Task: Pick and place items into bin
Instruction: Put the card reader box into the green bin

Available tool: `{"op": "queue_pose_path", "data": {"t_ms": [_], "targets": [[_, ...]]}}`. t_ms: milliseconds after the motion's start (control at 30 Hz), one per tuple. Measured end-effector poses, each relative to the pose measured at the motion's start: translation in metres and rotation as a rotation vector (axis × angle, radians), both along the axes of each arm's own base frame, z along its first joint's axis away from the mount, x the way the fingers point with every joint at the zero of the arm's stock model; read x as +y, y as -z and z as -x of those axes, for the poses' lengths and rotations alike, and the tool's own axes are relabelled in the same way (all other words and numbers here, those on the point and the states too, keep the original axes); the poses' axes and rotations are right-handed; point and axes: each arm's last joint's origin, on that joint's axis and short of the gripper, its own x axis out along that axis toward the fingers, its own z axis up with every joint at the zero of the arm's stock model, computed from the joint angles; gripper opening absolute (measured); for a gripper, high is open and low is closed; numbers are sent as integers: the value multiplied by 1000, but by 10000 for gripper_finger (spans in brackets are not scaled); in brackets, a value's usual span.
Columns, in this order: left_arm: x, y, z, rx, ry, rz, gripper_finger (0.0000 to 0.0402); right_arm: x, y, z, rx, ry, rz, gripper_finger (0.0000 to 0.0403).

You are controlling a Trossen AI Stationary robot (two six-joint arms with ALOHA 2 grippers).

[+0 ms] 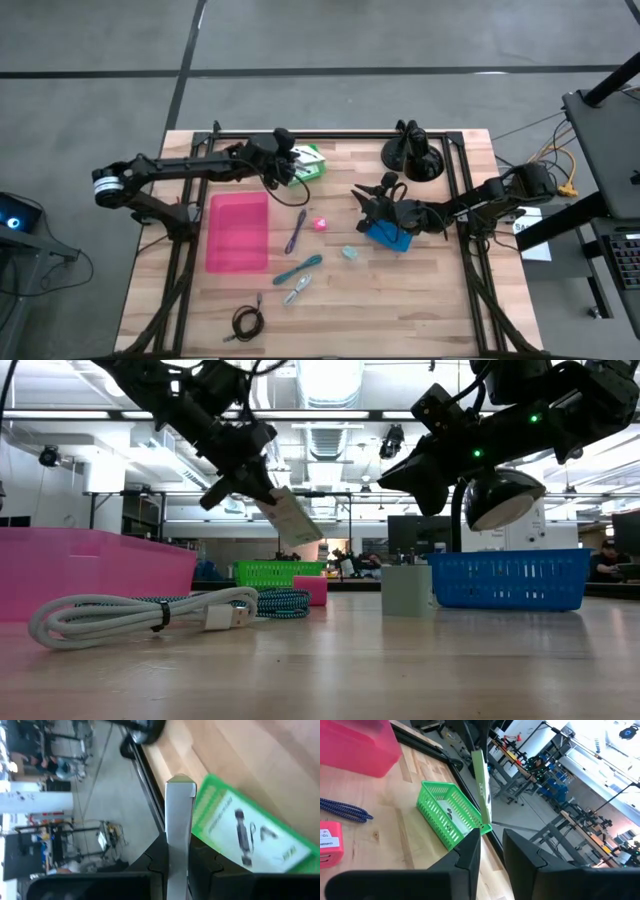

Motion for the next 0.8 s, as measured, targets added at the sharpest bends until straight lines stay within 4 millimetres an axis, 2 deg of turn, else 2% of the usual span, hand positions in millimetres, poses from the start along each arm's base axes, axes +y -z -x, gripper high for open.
{"op": "queue_pose_path", "data": {"t_ms": [300,533,800], "targets": [[3,11,5,27,-8,16,25,0,0,0,-1,0,0,80],[5,21,9,53,3,4,25,0,0,0,0,-2,0,70],[4,26,9,76,82,8,25,0,0,0,-1,-2,-1,74]]}}
